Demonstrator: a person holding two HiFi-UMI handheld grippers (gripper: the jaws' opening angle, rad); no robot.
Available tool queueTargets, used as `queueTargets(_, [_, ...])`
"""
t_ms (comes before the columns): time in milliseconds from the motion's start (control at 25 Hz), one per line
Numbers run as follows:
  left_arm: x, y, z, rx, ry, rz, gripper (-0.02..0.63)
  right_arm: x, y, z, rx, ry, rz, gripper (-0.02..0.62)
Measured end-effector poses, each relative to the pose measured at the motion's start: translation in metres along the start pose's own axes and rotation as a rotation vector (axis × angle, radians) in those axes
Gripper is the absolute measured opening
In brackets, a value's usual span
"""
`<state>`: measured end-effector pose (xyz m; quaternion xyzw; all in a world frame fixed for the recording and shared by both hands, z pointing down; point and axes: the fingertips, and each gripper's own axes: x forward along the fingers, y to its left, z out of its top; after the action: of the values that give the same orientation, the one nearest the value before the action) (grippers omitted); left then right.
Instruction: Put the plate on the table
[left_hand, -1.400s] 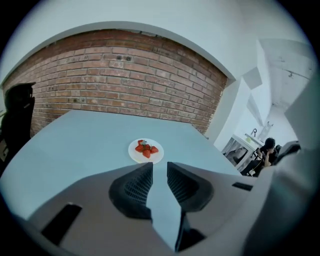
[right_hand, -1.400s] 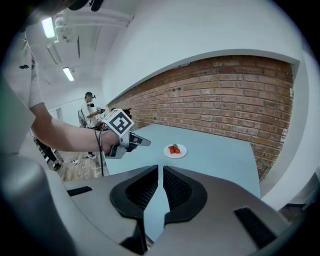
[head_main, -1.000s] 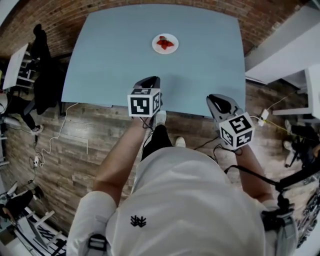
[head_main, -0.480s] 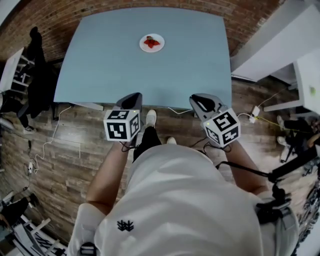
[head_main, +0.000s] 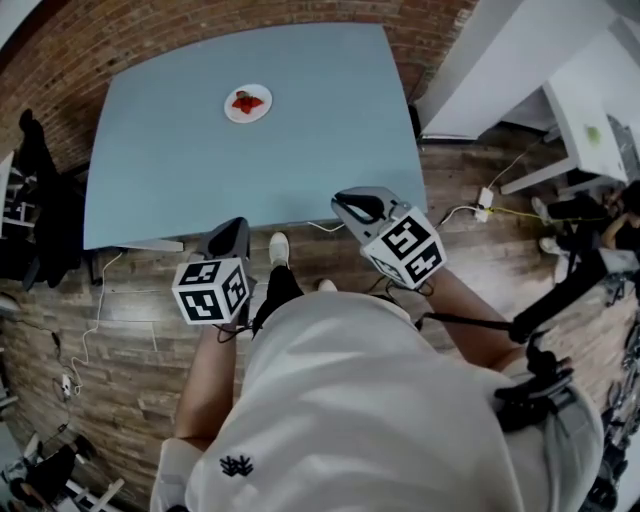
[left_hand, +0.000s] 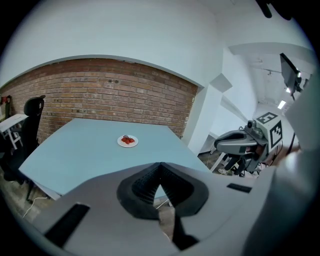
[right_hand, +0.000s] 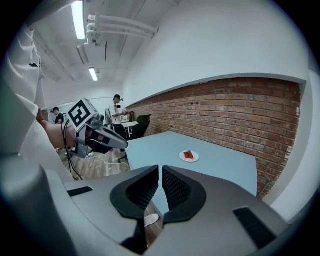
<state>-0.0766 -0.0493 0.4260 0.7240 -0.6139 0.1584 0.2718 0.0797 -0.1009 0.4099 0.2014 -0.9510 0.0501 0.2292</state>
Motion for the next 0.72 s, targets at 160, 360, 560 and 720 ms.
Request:
queueTargets(160, [0.006, -0.004, 0.0, 0.002, 0.012, -0.006, 0.002, 0.0, -0.001, 0.003, -0.006, -0.004, 0.006, 0.018])
queueTargets(360, [0.015, -0.007, -0.001, 0.001, 0.025, -0.009, 0.002, -0.001, -0.007, 0.0, -0.015, 0.011, 0.005, 0.009])
queueTargets(560, [0.022, -0.008, 0.001, 0.006, 0.033, -0.009, 0.002, -0.001, -0.013, -0.003, -0.009, 0.014, 0.001, 0.009])
queueTargets(720, [0.03, -0.003, 0.006, 0.007, 0.042, -0.008, 0.002, 0.004, -0.019, -0.004, -0.001, 0.021, -0.001, 0.009])
